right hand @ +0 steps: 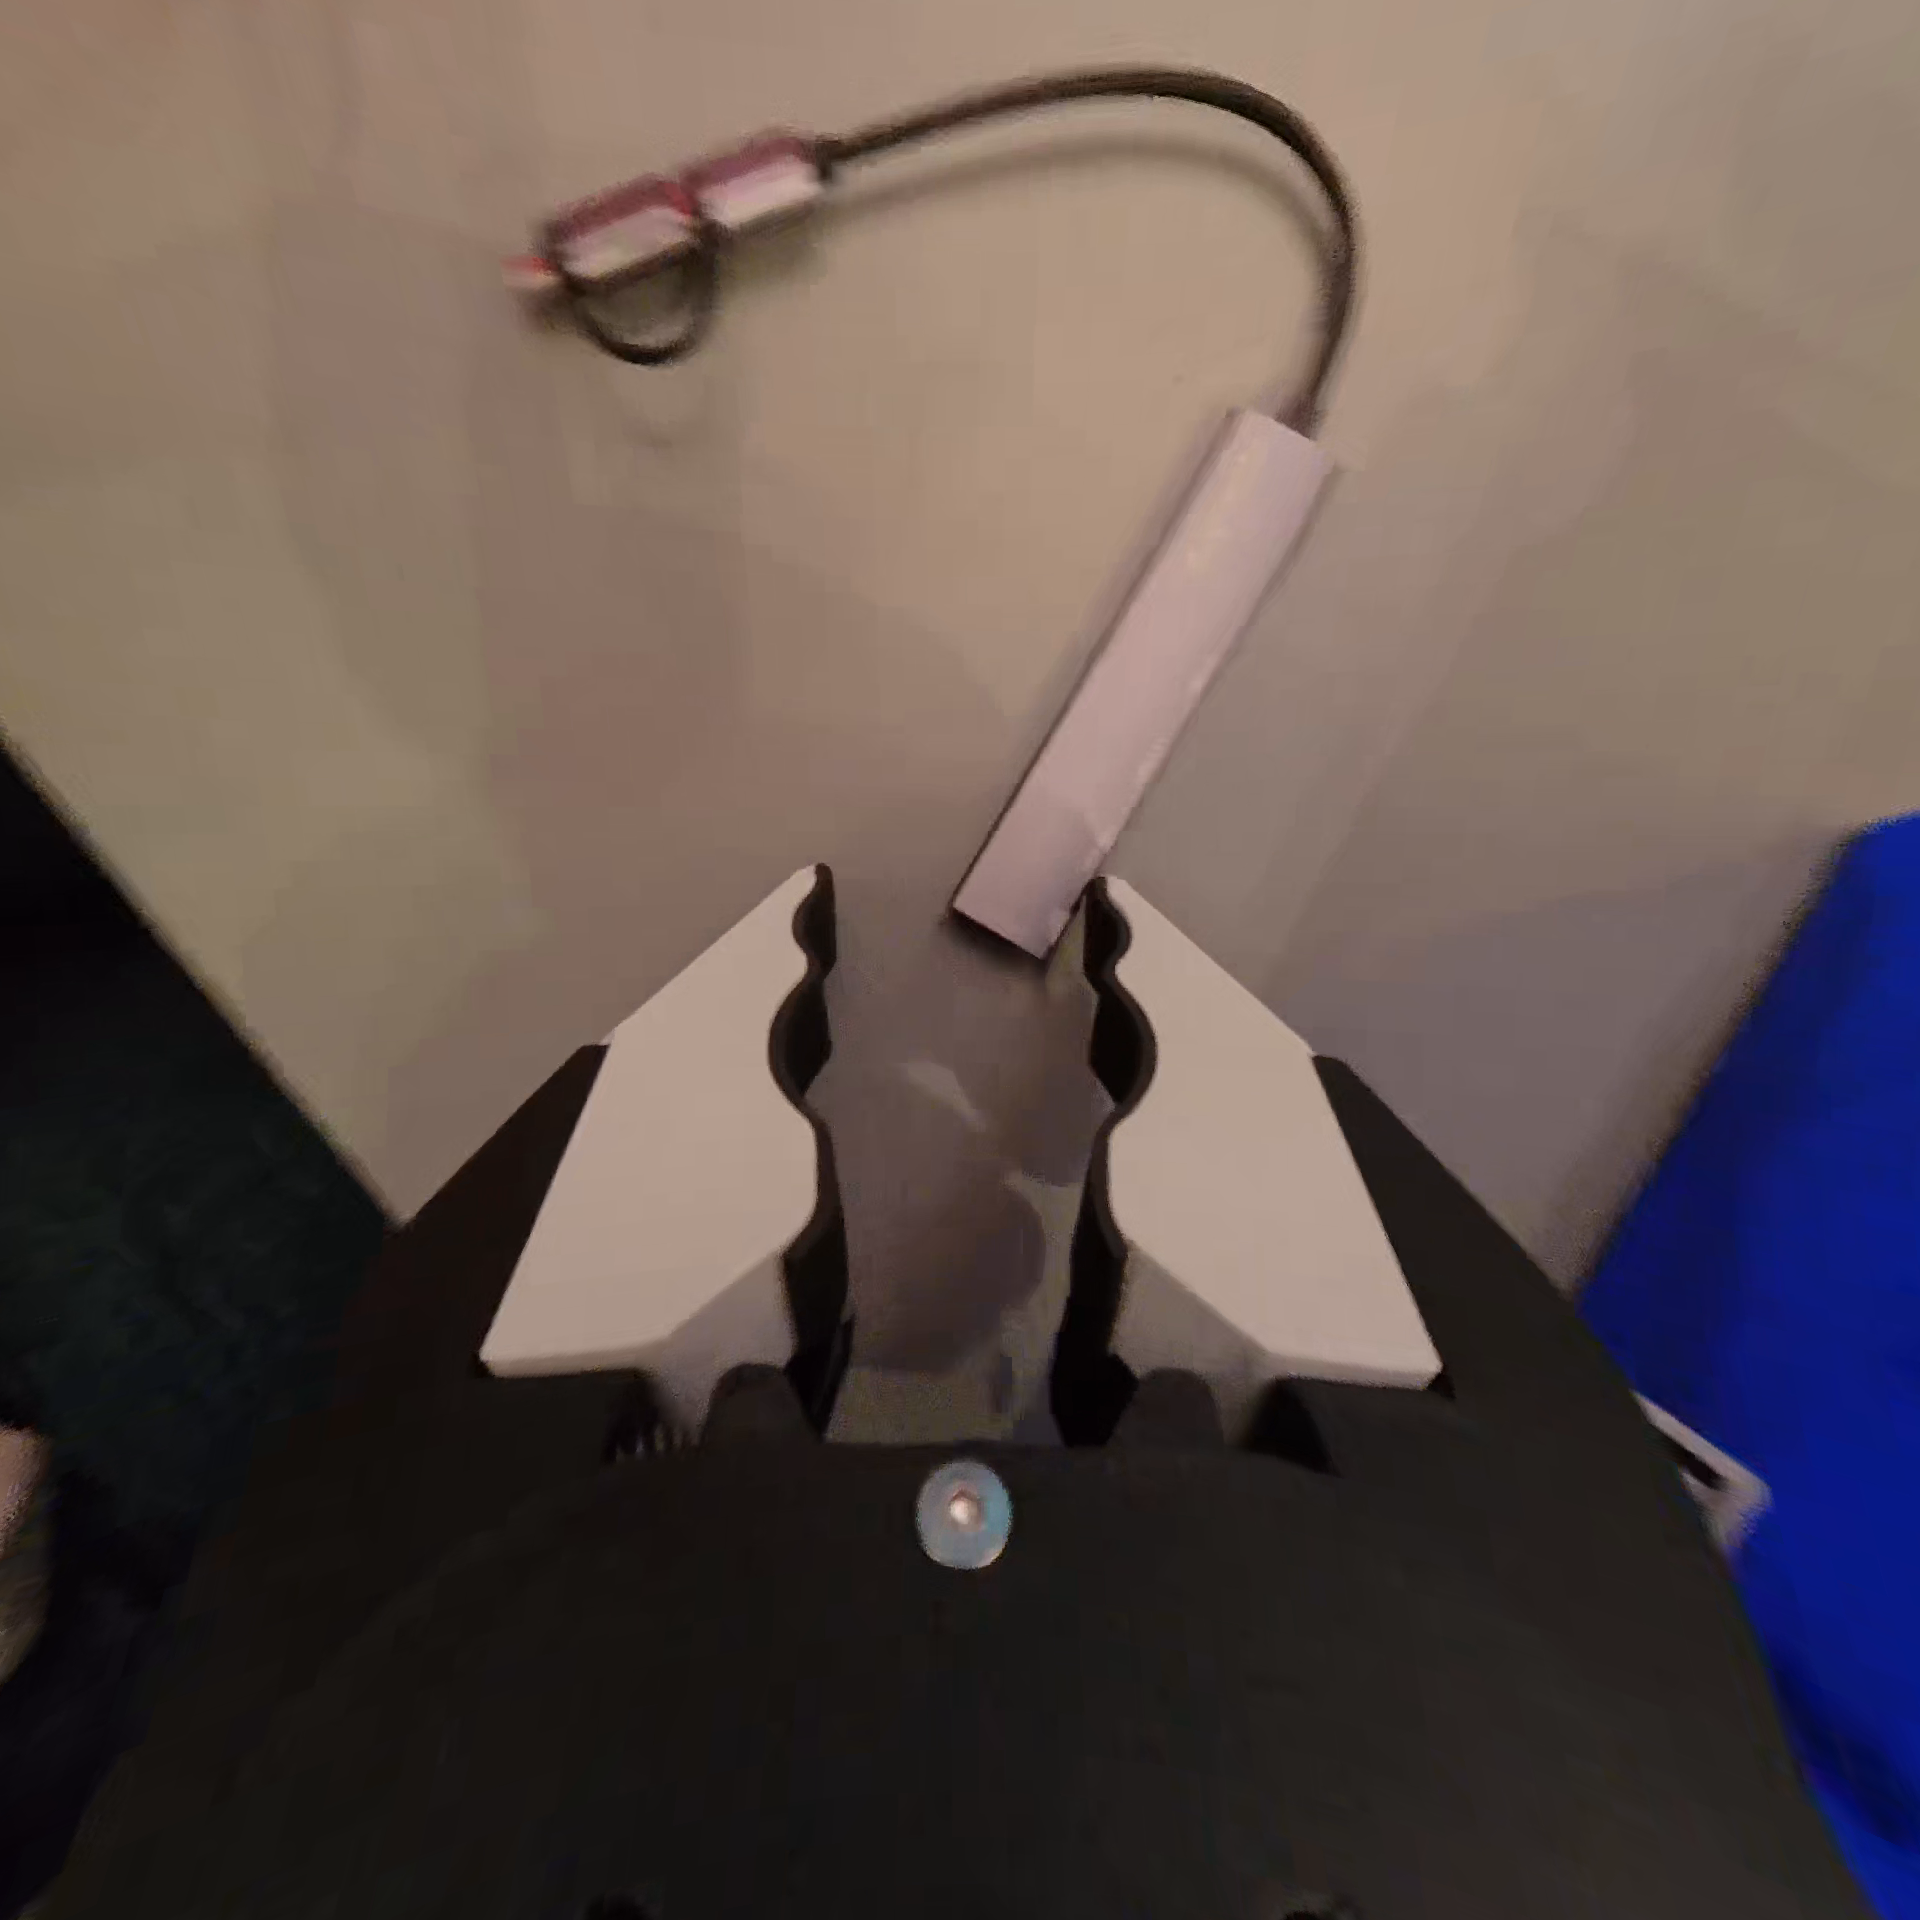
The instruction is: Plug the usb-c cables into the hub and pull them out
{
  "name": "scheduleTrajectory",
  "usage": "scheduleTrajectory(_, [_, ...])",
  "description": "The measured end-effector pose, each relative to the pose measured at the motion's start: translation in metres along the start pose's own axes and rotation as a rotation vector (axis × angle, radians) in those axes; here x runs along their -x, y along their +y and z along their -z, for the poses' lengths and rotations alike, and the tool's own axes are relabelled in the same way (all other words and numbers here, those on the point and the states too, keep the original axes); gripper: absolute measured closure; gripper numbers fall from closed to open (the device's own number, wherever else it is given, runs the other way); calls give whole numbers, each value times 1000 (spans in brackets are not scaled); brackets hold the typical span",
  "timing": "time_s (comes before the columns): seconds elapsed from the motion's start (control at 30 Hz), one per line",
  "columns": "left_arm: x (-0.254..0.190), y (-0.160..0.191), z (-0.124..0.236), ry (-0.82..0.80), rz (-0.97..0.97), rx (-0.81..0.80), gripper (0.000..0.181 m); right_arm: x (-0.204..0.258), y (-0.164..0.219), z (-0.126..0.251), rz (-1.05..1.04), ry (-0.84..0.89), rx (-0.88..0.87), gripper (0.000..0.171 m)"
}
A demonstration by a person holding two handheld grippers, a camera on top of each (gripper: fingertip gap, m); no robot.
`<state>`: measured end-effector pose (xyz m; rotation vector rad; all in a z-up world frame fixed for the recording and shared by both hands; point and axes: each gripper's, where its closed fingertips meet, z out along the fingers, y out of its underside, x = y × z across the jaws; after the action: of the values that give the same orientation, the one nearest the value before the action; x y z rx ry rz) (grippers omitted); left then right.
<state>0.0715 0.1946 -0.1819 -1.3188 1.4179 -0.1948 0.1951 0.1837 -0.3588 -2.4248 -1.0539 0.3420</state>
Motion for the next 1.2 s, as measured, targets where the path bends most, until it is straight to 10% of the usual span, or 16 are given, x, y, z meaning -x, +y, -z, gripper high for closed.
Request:
scheduleTrajectory(0.03, [0,0,0,2,0,1,170,16,-5,1,-23,-80,-30,122])
scheduleTrajectory(0.23, [-2,0,1,10,-3,1,170,89,-35,31,33,-454,-200,116])
scheduleTrajectory(0.47, [0,-1,6,11,-9,-1,170,28,-1,21,175,-164,54,131])
scheduleTrajectory(0.87, [4,-4,9,-1,-17,-5,170,132,-53,-16,271,-619,-139,135])
scheduleTrajectory(1.2, [19,-4,18,-22,-16,-19,170,51,-42,-8,952,-228,56,129])
